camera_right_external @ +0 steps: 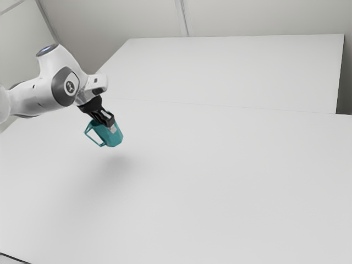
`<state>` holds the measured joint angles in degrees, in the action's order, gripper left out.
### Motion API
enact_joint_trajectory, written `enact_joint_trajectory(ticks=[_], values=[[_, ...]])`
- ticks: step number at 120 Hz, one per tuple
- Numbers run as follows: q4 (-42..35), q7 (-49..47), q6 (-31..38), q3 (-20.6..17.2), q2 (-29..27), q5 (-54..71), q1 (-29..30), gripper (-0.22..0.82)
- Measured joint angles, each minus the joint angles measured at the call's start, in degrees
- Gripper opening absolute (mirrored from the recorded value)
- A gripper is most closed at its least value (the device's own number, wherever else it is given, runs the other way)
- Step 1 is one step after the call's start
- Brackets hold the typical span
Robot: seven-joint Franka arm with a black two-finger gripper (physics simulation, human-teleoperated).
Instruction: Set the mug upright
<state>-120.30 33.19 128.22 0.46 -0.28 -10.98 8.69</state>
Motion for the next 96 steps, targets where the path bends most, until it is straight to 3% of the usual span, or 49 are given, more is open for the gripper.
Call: enact_joint_trajectory(ticks=[32,57,96], values=[[-1.2,-4.9,5.5,0.0,3.3,0.2,-4.3,-0.18],[-1.1,-7.6,7.4,0.0,6.9,1.0,-1.8,-0.18],[-0.5,-10.4,9.4,-0.2,10.4,1.4,-2.9,-0.17]])
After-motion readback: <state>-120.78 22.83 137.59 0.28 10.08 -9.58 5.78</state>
